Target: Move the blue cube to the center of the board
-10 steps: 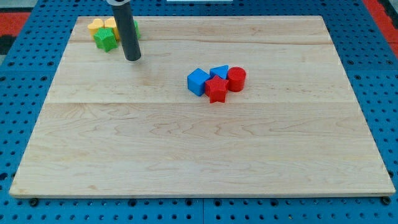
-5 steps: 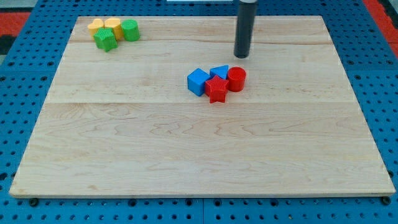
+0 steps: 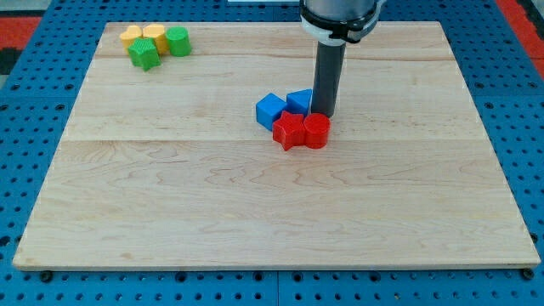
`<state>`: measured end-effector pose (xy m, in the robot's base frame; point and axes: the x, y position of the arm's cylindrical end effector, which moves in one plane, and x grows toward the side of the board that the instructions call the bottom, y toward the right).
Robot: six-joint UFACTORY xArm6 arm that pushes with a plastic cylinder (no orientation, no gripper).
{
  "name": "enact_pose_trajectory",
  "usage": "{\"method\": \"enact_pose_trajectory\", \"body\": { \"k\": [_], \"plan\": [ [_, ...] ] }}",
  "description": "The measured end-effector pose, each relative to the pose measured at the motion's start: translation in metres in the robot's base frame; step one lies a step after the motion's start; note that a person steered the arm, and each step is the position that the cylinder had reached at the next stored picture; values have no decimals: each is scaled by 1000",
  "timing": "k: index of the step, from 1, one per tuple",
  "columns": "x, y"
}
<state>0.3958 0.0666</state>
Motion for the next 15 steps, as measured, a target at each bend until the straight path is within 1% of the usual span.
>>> {"method": "enact_pose_trajectory", "body": {
  "k": [2,3,6,7,8,9,10,11,12,13,15],
  "plan": [
    [3,-84],
    [5,-98],
    [7,-111],
    [21,-112],
    [58,-126],
    [79,-162],
    [81,-207],
    [95,-242],
    [86,-248],
    [68,-217],
    [40,-208]
  ]
}}
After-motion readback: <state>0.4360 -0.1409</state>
